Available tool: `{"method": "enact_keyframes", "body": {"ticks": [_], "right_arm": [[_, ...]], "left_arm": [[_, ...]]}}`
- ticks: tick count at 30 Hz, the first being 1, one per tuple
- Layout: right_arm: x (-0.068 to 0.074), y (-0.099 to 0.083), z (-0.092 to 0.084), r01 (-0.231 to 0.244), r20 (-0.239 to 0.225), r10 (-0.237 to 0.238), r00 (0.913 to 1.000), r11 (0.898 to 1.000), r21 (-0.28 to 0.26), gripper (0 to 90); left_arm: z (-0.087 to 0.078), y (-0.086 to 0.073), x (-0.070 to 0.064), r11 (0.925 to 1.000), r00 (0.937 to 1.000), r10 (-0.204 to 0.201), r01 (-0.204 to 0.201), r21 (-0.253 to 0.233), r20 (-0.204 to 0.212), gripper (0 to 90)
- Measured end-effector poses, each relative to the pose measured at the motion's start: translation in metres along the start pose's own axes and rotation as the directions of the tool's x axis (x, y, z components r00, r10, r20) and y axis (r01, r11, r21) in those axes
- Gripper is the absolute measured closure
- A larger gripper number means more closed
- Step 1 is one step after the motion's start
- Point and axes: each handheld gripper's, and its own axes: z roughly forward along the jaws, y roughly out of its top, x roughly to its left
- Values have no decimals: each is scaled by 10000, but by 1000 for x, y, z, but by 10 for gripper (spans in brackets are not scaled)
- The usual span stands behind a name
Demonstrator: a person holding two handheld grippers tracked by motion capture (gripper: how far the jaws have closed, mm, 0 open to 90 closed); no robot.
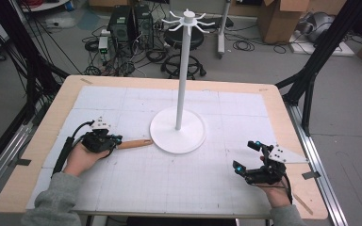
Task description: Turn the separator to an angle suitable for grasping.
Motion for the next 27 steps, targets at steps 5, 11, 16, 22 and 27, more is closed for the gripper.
{"method": "enact_keyframes", "body": {"ticks": [5, 11, 16, 22, 27], "right_arm": [[0, 0, 0, -48, 18, 48, 10000, 10000, 3, 6], [0, 0, 0, -56, -1, 56, 10000, 10000, 1, 6], [-1, 0, 0, -16, -1, 16, 10000, 10000, -1, 6], [-1, 0, 0, -35, -5, 35, 10000, 10000, -14, 6], [-1, 0, 0, -53, -15, 53, 10000, 10000, -16, 6]], "left_arm": [[-2, -1, -2, 9999, 9999, 38, -40, 128, 112, 900], [-6, -3, -3, 9995, 9991, -33, 20, 314, 413, 900], [-7, -3, -5, 9992, 9991, -12, -5, 410, 429, 900], [-10, -3, -9, 9979, 9987, 107, -138, 631, 493, 900], [-12, -2, -13, 9962, 9986, 361, -390, 773, 387, 900]]}}
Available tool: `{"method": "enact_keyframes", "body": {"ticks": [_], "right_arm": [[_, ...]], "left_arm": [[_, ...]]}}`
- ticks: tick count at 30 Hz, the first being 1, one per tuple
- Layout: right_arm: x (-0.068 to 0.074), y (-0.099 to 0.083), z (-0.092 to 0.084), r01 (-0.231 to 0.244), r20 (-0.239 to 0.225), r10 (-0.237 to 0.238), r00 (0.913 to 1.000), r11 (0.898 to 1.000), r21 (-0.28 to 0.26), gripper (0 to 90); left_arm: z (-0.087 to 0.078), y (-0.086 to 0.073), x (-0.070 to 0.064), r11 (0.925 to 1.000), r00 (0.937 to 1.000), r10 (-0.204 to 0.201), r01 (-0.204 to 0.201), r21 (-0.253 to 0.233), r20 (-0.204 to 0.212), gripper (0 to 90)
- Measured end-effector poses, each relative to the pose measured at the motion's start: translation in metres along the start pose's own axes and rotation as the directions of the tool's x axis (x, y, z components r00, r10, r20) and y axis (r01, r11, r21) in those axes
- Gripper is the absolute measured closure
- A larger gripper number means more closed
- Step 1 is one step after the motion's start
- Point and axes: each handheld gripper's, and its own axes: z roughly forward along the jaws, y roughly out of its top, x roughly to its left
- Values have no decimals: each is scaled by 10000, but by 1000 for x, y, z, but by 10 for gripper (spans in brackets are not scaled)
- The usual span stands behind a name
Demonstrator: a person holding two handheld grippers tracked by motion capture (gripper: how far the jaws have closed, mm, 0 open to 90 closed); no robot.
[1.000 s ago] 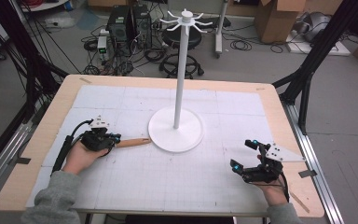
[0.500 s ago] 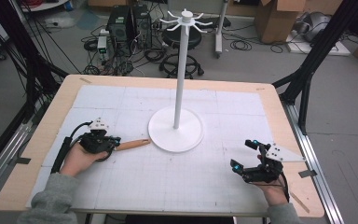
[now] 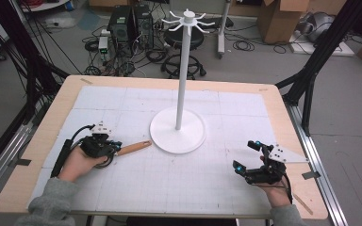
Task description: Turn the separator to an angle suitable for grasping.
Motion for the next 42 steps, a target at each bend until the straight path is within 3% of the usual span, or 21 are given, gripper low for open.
{"method": "enact_keyframes", "body": {"ticks": [2, 7, 14, 21, 28, 42], "right_arm": [[0, 0, 0, -2, 6, 2, 10000, 10000, 0, 6], [0, 0, 2, 27, 7, -27, 10000, 10000, 43, 6], [1, 0, 4, 24, -69, -23, 10000, 9999, 124, 6], [1, 0, 2, 36, -69, -36, 10000, 10000, 80, 6], [0, -1, 0, 0, -31, 0, 10000, 10000, 52, 6], [1, -1, 0, 77, -53, -77, 10000, 9999, 80, 6]], "left_arm": [[1, 0, 0, 10000, 10000, -14, 14, -49, 6, 900], [6, 5, -1, 9983, 9984, 433, -447, -370, -375, 900], [9, 17, -1, 9963, 9978, 246, -296, -809, -619, 900], [25, 23, 1, 9995, 9982, 324, -327, -45, -510, 900], [28, 26, 5, 9995, 9985, 319, -316, 74, -455, 900], [29, 27, -5, 9968, 9965, 784, -778, 201, -276, 900]]}}
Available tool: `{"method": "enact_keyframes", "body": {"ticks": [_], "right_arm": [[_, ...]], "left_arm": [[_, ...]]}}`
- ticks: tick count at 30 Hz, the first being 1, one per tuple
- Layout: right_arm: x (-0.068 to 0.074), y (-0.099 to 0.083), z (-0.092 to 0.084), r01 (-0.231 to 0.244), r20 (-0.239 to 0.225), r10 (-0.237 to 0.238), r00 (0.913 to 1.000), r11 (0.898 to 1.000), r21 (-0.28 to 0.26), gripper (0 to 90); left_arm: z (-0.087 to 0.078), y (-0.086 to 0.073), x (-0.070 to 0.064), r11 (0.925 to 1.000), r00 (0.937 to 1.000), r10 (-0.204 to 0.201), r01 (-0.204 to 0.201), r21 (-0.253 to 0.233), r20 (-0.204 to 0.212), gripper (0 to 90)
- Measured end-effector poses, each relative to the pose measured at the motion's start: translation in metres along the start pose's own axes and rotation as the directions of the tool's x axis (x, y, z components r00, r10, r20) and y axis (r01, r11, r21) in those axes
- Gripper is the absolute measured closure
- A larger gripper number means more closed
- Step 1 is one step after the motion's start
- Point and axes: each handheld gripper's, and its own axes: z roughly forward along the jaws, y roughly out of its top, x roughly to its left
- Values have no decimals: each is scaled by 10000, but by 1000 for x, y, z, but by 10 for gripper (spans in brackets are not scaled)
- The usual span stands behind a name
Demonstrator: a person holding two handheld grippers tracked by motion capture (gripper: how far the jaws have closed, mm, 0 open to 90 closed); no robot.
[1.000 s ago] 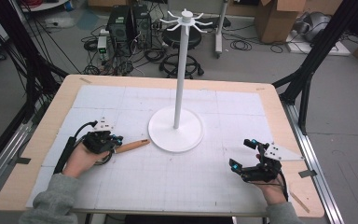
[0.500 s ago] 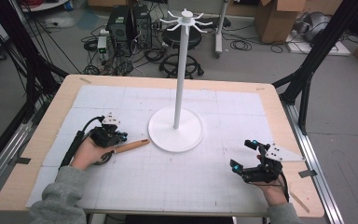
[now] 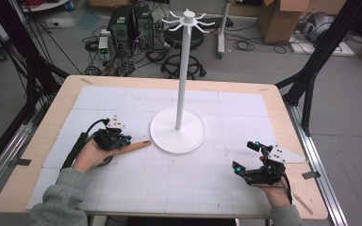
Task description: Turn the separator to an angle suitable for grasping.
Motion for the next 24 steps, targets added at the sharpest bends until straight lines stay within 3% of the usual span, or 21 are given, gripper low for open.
{"method": "enact_keyframes", "body": {"ticks": [8, 14, 24], "right_arm": [[1, 0, 1, -36, -34, 36, 10000, 10000, 28, 6], [0, -1, 1, -4, -15, 4, 10000, 10000, 70, 6], [0, -1, 0, -90, -16, 90, 10000, 9999, 61, 6]], "left_arm": [[-2, -1, 0, 9999, 9995, -124, 122, 90, 274, 900], [-4, -1, -4, 9998, 9992, 49, -58, 212, 400, 900], [-7, -3, -7, 9993, 9979, -151, 129, 350, 624, 900]]}}
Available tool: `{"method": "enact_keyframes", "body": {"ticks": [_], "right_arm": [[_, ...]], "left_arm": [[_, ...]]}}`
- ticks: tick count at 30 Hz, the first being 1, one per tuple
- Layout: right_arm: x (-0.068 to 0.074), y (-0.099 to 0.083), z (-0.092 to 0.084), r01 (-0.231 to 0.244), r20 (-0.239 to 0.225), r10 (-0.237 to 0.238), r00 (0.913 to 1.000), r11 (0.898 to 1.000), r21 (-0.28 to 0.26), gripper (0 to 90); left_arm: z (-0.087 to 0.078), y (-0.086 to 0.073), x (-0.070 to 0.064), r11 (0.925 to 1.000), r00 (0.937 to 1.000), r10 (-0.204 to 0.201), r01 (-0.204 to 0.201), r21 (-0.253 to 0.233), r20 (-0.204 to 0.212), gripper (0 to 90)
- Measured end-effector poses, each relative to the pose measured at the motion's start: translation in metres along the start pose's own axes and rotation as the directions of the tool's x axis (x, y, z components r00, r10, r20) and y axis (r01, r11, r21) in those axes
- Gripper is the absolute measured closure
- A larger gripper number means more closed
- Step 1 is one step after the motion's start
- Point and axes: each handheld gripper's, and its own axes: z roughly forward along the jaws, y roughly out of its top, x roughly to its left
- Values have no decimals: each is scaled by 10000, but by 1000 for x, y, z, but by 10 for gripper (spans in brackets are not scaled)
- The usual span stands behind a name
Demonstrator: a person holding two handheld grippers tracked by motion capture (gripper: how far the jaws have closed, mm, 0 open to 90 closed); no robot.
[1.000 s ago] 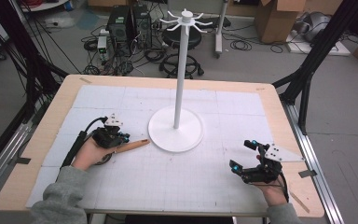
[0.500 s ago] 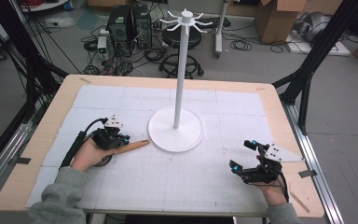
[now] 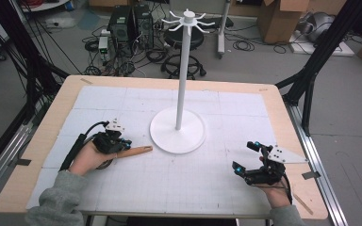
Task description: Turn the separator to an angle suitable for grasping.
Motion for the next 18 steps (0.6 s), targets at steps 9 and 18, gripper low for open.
{"method": "enact_keyframes", "body": {"ticks": [9, 18], "right_arm": [[0, 0, 0, 68, 20, -68, 10000, 10000, -55, 6], [-1, 1, 3, 33, -27, -33, 10000, 10000, -25, 6]], "left_arm": [[-4, -5, -4, 9999, 9999, -115, 115, 34, 77, 900], [-10, -2, -5, 9992, 9989, 296, -306, -264, -368, 900]]}}
